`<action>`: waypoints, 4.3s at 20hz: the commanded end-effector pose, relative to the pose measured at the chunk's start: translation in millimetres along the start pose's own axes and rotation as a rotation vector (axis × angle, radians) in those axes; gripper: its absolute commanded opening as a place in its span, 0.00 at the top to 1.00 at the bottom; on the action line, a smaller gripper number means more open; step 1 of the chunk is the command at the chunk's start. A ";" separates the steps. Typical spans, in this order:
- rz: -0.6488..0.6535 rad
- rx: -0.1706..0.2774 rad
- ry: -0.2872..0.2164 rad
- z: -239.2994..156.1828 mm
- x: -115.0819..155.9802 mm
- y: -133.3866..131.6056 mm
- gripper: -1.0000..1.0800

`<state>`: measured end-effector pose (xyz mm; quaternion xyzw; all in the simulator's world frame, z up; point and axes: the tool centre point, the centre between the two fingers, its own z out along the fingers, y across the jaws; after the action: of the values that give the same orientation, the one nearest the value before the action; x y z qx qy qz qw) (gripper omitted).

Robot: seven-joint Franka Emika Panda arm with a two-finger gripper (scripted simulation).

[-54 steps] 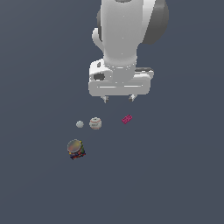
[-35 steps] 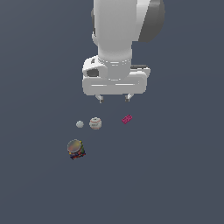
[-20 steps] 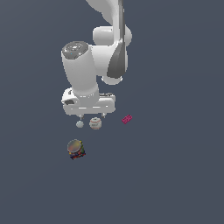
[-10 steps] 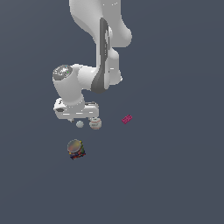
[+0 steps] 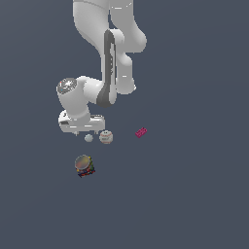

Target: Pick up a designated object from a clutter of objects.

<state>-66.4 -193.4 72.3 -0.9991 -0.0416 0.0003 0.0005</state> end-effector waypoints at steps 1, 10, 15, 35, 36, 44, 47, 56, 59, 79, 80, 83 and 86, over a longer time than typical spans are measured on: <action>0.000 0.000 0.000 0.1 0.0 0.0 0.04; 0.000 0.000 0.000 24.1 -1.3 0.3 0.04; -0.001 -0.001 0.000 44.8 -1.7 0.7 0.04; 0.002 -0.015 0.034 32.4 11.5 5.1 1.00; 0.002 -0.015 0.034 30.5 11.9 4.1 1.00; 0.002 -0.013 0.031 -4.9 17.8 -12.9 1.00; 0.002 -0.013 0.028 -26.3 21.5 -23.1 1.00; 0.002 -0.013 0.020 -110.8 36.5 -62.1 1.00; 0.002 -0.012 0.017 -140.1 42.0 -75.5 1.00; -0.001 -0.003 0.003 -310.7 81.4 -153.9 1.00; -0.001 -0.003 0.002 -315.5 82.9 -156.1 1.00; -0.002 -0.002 0.002 -327.4 86.5 -161.3 1.00; -0.002 -0.002 0.001 -335.0 88.9 -164.7 1.00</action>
<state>7.7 -24.1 403.2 -0.9991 -0.0427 -0.0007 -0.0004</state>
